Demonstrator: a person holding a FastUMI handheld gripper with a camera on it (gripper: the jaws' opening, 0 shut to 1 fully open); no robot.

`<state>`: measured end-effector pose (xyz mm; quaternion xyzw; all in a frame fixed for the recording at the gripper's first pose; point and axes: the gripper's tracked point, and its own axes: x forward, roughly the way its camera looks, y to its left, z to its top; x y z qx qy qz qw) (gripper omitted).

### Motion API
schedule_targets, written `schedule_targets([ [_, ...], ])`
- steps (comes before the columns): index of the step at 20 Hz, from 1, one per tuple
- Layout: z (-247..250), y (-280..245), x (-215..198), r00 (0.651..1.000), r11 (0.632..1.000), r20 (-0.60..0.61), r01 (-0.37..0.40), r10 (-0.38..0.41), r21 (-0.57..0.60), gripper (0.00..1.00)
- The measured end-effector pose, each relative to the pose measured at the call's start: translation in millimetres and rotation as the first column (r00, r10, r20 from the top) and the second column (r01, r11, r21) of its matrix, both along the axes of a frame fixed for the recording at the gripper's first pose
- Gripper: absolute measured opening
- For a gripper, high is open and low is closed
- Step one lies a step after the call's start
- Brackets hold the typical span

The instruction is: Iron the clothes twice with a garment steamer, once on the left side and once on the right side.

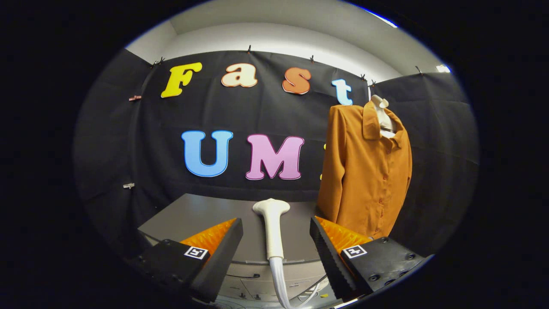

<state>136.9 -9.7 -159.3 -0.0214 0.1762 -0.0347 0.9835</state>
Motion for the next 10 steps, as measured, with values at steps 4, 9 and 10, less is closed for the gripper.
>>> schedule_targets([
  [4,-51.7,-8.4,55.0,0.993,0.999,-0.112,-0.039,0.041,0.018,0.97],
  [9,-107.5,-17.2,95.0,0.972,0.999,-0.232,-0.034,0.042,0.039,0.97],
  [10,-115.7,-19.0,99.1,0.966,0.999,-0.255,-0.022,0.032,0.041,0.97],
])
